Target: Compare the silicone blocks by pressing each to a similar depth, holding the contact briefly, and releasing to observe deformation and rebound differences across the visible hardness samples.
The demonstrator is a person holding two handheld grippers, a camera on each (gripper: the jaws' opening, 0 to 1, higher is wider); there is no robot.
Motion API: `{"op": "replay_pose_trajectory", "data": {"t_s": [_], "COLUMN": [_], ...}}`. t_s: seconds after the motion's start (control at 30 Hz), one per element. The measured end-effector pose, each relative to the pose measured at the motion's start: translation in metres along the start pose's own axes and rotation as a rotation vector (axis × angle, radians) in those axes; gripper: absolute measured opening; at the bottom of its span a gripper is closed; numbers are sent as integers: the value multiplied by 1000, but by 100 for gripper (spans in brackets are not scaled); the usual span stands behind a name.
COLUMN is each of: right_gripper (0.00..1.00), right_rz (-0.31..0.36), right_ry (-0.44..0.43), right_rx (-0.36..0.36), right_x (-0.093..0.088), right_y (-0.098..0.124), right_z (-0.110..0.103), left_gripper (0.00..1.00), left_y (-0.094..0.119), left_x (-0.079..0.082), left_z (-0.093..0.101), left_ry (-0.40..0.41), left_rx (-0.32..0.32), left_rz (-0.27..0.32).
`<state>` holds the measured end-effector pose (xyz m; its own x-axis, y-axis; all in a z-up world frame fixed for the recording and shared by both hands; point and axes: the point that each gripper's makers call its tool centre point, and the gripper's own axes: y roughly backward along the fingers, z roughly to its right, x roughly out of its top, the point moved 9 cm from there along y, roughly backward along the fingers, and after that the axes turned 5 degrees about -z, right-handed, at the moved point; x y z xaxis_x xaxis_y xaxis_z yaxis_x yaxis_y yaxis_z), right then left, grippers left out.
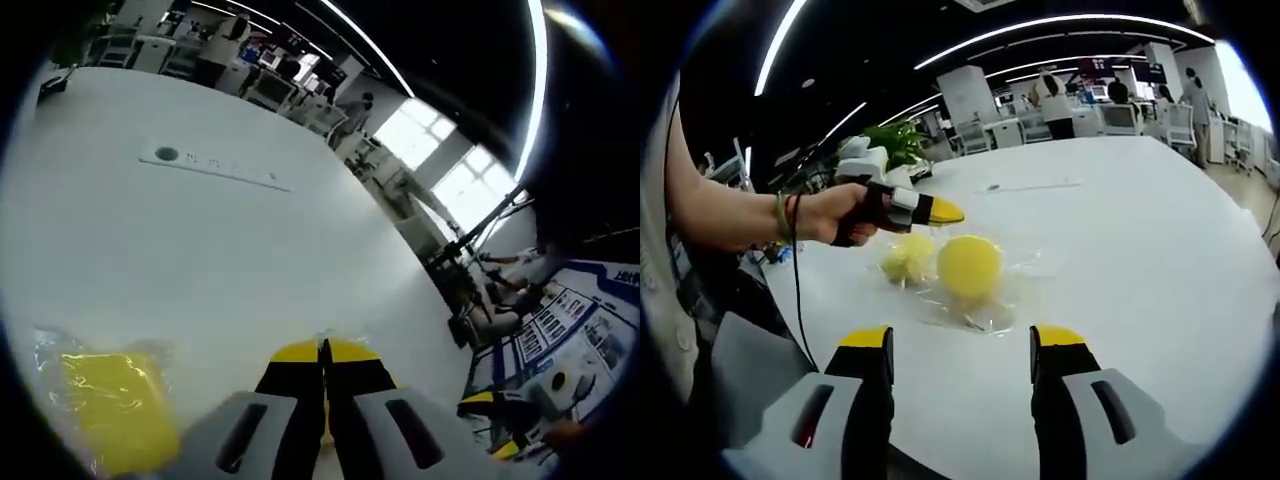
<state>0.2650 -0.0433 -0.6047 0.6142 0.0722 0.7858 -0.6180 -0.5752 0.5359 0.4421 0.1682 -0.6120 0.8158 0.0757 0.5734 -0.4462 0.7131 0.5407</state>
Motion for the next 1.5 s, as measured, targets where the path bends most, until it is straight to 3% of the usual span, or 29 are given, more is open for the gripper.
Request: {"op": "replay_pose_trajectory", "data": {"t_s": [0.27, 0.83, 1.03, 1.5], "right_gripper": [51, 51, 51, 51], "right_rz": [8, 23, 29, 23], "right_ry": [20, 81, 95, 157], "right_rx": [-1, -1, 2, 39], "right_x": [5, 18, 21, 37], "right_y": [4, 12, 13, 3], "right_z": [-5, -18, -22, -32], "left_gripper": [0, 0, 0, 0], "left_y": [10, 35, 50, 93], "left_x": [1, 6, 5, 3], "left_z": [8, 27, 30, 29], "left_ry": [-5, -101, -133, -116], "left_rx": [-31, -79, -75, -70], "left_rz": [17, 34, 47, 105]}}
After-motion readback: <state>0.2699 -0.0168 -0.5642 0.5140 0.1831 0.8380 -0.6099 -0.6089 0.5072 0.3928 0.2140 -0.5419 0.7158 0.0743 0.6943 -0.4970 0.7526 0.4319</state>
